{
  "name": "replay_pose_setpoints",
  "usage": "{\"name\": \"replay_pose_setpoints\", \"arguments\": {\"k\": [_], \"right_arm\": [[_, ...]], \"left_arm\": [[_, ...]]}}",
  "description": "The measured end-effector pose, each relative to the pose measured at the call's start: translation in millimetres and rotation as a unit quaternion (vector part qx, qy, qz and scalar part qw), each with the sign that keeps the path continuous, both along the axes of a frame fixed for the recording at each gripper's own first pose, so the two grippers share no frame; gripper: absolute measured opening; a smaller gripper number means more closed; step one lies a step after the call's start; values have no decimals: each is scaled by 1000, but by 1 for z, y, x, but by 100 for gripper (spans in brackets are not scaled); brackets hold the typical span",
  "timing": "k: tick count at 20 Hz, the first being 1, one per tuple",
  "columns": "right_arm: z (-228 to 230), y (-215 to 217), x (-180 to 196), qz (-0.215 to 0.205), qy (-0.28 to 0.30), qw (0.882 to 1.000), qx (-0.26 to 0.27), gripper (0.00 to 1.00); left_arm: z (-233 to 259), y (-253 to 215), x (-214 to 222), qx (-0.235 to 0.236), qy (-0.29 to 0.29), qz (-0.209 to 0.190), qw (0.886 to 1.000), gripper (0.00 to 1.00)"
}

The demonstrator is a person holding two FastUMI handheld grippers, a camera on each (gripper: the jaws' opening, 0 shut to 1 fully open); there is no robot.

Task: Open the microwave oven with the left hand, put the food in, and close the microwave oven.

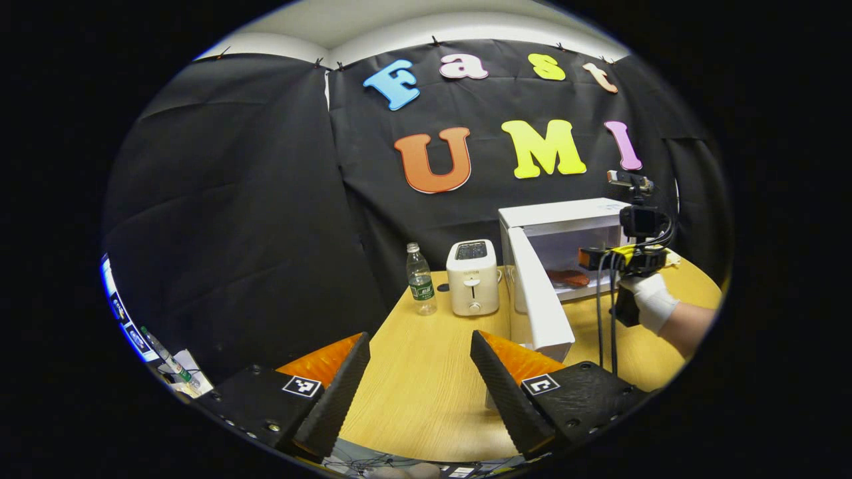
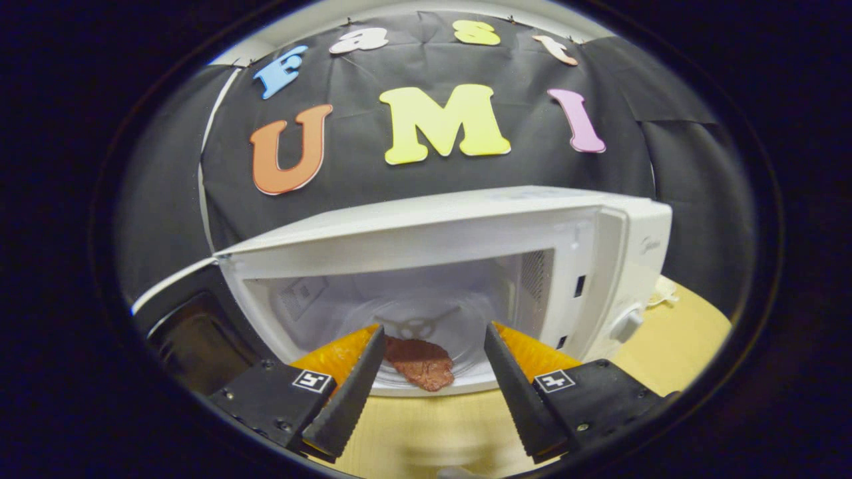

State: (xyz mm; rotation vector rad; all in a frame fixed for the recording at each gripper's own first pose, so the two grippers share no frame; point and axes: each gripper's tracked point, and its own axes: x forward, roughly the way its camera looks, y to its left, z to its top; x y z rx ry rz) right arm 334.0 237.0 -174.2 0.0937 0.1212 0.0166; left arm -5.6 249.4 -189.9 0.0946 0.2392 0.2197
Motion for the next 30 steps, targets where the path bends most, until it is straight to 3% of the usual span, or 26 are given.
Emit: {"name": "replay_pose_setpoints", "arguments": {"k": [6,8,9,10,11,12,15,16,19,30], "right_arm": [[72,-48,-117,39,10,998,-54,98],[90,-75,-158,32,14,997,-67,98],[97,-85,-176,33,17,997,-69,98],[104,-94,-193,31,20,997,-71,98],[108,-103,-209,27,24,997,-71,98],[111,-110,-224,24,26,997,-73,98],[108,-117,-264,22,41,996,-71,99],[106,-116,-274,26,50,997,-61,99],[107,-115,-295,25,58,997,-33,99],[94,-128,-320,25,82,996,-21,99]], "left_arm": [[13,14,5,0,-20,4,1000,95],[14,18,6,1,-28,5,1000,95],[14,19,9,5,-31,6,999,95],[12,21,10,12,-30,6,999,88],[6,23,13,17,-23,6,1000,88],[4,23,15,22,-25,4,999,95],[-8,21,21,17,-18,-9,1000,92],[-14,15,25,8,-10,-24,1000,77],[-11,26,29,-4,-29,-4,1000,3],[-58,-17,39,-24,0,-61,998,0]]}}
